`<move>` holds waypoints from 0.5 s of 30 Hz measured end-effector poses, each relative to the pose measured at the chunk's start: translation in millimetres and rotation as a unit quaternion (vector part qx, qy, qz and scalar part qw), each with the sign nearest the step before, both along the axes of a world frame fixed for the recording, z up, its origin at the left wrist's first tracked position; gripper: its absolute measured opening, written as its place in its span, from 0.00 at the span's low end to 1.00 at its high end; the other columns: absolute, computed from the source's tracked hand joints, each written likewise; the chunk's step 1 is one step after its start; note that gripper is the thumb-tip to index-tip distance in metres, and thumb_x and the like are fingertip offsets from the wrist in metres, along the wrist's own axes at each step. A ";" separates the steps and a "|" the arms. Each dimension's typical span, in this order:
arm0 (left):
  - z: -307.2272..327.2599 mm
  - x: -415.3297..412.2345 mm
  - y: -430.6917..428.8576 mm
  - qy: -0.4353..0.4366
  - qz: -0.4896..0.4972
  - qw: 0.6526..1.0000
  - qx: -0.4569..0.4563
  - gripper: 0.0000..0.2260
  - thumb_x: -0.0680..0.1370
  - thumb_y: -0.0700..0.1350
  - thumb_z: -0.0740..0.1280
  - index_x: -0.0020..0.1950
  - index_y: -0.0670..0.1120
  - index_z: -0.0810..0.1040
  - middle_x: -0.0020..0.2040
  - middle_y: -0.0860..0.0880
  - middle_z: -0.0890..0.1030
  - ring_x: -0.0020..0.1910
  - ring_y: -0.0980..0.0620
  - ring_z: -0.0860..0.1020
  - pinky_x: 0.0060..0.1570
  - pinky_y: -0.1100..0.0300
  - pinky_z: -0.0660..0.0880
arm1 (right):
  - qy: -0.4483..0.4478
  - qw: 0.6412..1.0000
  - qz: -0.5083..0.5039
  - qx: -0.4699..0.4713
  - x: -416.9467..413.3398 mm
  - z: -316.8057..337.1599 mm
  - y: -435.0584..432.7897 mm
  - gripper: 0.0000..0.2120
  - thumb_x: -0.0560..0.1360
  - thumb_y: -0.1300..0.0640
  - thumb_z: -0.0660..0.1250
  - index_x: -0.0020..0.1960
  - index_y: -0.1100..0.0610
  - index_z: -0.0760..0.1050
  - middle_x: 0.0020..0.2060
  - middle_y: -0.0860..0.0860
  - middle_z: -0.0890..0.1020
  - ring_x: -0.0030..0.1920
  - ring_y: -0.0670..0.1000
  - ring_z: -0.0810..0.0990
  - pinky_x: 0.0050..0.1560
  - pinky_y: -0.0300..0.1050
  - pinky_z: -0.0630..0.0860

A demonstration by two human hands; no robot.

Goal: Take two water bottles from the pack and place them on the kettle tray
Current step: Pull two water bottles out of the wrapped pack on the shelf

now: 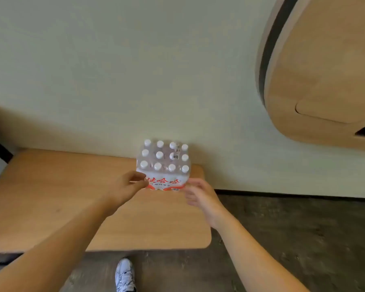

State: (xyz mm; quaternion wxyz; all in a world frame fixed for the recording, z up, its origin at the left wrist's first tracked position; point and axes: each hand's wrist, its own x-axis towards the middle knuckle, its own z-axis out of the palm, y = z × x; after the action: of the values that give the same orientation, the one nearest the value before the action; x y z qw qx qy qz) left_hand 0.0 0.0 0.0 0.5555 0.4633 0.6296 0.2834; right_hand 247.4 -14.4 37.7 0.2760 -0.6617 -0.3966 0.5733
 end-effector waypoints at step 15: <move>-149.3 25.3 168.3 0.215 -0.097 0.960 0.150 0.45 0.69 0.67 0.69 0.80 0.46 0.62 0.83 0.46 0.57 0.82 0.45 0.49 0.79 0.46 0.53 | -0.063 0.997 0.006 0.036 -91.7 -134.3 192.0 0.20 0.84 0.66 0.56 0.73 0.56 0.73 0.71 0.49 0.77 0.72 0.48 0.73 0.72 0.47 0.70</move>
State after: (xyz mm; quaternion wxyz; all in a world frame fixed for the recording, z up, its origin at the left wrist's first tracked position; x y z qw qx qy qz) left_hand 25.3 168.3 -149.3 0.3563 0.6497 0.6368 0.2132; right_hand 155.7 177.6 -96.7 0.2703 -0.6837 -0.4377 0.5176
